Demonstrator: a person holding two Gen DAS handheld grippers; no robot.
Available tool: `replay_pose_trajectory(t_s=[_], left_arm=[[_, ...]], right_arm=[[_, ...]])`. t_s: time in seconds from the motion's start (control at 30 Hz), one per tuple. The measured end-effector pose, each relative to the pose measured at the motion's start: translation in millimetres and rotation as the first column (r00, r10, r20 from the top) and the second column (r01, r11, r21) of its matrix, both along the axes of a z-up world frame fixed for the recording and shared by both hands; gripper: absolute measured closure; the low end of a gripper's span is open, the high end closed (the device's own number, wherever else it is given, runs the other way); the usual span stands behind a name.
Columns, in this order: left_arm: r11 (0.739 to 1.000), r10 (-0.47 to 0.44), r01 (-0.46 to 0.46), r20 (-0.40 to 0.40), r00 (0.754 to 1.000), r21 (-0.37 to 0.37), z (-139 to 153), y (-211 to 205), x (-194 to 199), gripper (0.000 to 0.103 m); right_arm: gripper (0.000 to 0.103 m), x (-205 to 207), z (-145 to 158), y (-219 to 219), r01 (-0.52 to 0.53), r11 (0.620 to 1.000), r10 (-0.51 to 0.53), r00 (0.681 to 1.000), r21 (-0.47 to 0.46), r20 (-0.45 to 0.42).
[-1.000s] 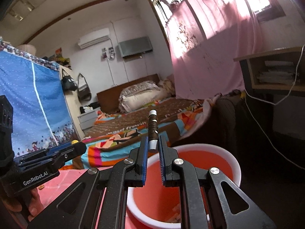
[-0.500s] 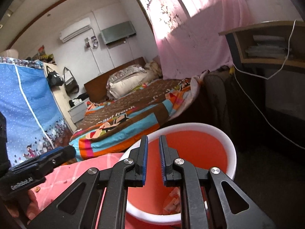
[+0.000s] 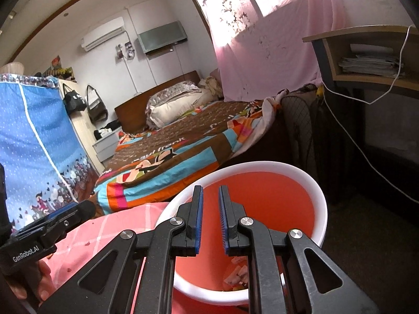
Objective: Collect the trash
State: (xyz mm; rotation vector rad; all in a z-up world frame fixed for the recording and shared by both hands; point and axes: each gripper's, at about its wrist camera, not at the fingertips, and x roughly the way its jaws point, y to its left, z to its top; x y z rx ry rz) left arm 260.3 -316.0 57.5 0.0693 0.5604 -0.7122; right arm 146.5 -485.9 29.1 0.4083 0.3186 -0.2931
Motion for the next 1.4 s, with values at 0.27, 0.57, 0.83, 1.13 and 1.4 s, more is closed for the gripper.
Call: replay_pose_trajectory(t_s=[0.27, 0.57, 0.83, 1.13, 1.4], left_arm=[[0.999, 0.034, -0.034, -0.006, 0.999, 0.003, -6.7, 9.3, 5.3, 0.013], [0.993, -0.021, 0.026, -0.040, 0.999, 0.116, -32.9, 16.2, -3.8, 0.009], [0.934, -0.140, 0.154, -0.067, 0.988, 0.321, -61.2, -9.1, -22.5, 0.025], [0.881, -0.221, 0.227, -0.064, 0.973, 0.415, -72.6, -35.7, -34.8, 0.032], [0.834, -0.242, 0.225, -0.033, 0.970, 0.504, -82.8, -52.5, -42.0, 0.038]], right_arm=[[0.051, 3.9, 1.0, 2.3, 0.003, 1.000, -0.003, 1.000, -0.002, 0.002], [0.022, 6.3, -0.1, 0.4, 0.021, 1.000, -0.021, 1.000, -0.005, -0.011], [0.017, 9.2, -5.4, 1.2, 0.048, 0.994, -0.061, 0.988, -0.096, -0.139], [0.016, 11.1, -22.9, -3.0, -0.057, 0.983, -0.009, 0.931, -0.172, -0.364], [0.016, -12.3, -31.4, -10.2, -0.075, 0.986, 0.017, 0.932, -0.146, -0.363]])
